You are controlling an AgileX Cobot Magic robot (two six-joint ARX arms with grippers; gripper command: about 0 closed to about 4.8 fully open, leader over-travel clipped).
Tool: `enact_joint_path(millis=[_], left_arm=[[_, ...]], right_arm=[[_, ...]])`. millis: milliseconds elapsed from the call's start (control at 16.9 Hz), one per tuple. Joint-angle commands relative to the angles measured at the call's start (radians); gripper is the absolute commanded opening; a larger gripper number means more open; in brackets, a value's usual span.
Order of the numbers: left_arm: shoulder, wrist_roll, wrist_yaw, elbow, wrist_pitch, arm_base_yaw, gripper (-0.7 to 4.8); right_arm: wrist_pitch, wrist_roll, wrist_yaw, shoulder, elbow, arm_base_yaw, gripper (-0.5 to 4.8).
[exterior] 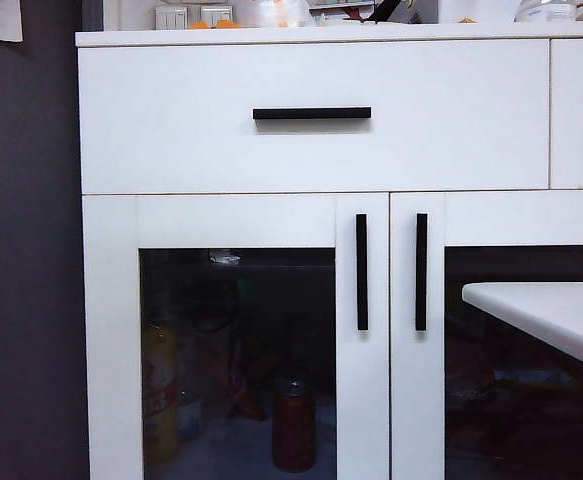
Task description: Open the left door of the white cabinet, pick up a can of beverage from the table on the right, place it inside the cabinet, and finally close the cabinet door.
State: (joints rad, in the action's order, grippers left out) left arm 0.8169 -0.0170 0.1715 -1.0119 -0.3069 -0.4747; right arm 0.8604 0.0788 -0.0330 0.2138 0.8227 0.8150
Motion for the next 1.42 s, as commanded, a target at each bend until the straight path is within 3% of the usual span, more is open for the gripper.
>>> enact_joint_path(millis=[59,354,590,708,885,1121,1239,1416], left_arm=[[-0.221,-0.040,-0.014,0.097,-0.070,0.000,-0.06],[-0.662,-0.077,-0.014,0.339,-0.165,0.001,-0.06],[-0.803,-0.277,-0.014,0.552,-0.201,0.001,-0.06],[-0.802,-0.315,-0.011,0.690,-0.093,0.001,-0.06],[-0.802,-0.296,-0.014,0.861,0.060,0.001,-0.06],[-0.801,-0.268,-0.010,0.991,0.093,0.000,-0.06],[-0.800,-0.204,-0.031,1.004,0.151,0.001,-0.06],[-0.800,-0.221,-0.055,1.005,0.144,0.001,-0.06]], right_arm=[[-0.043,-0.001,-0.029,-0.001,-0.047,0.000,0.10],[-0.374,0.000,0.069,-0.001,-0.331,0.001,-0.01],[-0.650,0.000,0.069,-0.001,-0.604,0.001,-0.01],[-0.749,0.010,0.054,-0.001,-0.716,0.000,-0.01],[-0.885,0.039,0.030,-0.002,-0.814,-0.002,-0.01],[-0.845,0.054,0.016,-0.001,-0.817,-0.024,-0.01],[-0.792,0.055,0.014,-0.001,-0.816,-0.021,0.04],[-0.779,0.056,0.009,-0.001,-0.816,-0.021,0.04]])
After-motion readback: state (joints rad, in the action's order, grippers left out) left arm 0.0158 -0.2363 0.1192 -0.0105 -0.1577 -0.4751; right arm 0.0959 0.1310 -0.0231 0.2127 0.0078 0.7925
